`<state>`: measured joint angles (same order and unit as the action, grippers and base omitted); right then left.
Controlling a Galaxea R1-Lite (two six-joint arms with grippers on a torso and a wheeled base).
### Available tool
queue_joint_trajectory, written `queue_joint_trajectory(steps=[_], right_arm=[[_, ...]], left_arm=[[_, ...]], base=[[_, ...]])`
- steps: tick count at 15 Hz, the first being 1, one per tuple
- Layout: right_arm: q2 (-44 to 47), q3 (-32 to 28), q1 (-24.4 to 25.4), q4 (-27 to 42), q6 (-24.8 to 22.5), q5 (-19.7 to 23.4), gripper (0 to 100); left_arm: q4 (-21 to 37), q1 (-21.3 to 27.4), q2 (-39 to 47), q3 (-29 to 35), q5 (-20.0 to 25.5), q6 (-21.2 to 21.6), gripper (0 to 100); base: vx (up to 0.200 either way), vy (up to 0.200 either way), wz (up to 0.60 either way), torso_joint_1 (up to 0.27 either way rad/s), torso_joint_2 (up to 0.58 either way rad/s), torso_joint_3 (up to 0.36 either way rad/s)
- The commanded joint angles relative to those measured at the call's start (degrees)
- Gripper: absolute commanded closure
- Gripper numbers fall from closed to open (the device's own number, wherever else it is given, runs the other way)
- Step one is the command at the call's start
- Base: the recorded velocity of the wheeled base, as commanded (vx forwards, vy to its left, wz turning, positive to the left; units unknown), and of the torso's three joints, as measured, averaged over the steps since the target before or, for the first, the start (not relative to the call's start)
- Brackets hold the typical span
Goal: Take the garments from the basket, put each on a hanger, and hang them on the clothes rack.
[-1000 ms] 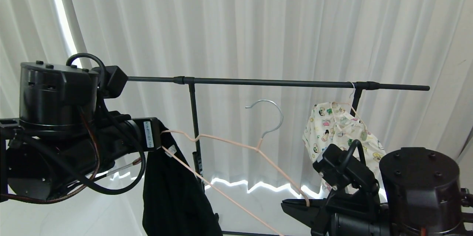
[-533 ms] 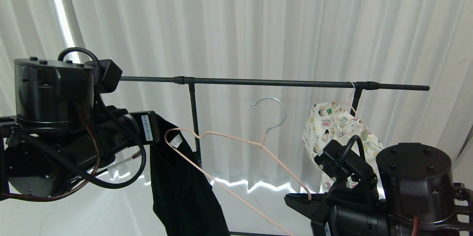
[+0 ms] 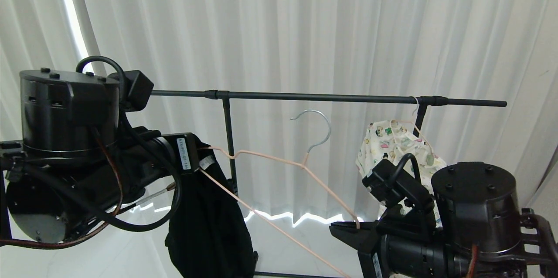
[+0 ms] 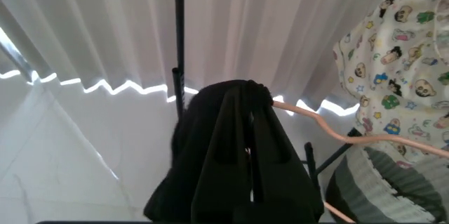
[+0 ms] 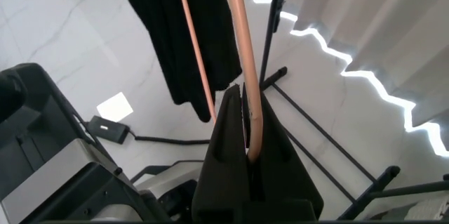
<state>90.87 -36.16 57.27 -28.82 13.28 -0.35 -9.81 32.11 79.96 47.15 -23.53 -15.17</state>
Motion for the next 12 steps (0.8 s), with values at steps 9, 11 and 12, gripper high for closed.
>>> queue_joint_trajectory(steps=[9, 11, 12], right_arm=[[-3.2, 0.1, 0.4, 6.5, 0.1, 1.1, 100], [-6.7, 0.9, -0.4, 8.3, 0.1, 5.0, 100], [-7.4, 1.1, -0.9, 8.3, 0.1, 6.0, 100]], left_arm=[[0.1, -0.7, -1.0, -1.7, 1.4, 6.6, 100], [0.1, -2.7, -1.1, -1.9, 1.6, 6.7, 100], [0.1, -2.7, -1.1, -2.1, 1.7, 6.7, 100]], base=[[0.0, 0.0, 0.0, 0.0, 0.0, 0.0], [0.0, 0.0, 0.0, 0.0, 0.0, 0.0], [0.0, 0.0, 0.0, 0.0, 0.0, 0.0]])
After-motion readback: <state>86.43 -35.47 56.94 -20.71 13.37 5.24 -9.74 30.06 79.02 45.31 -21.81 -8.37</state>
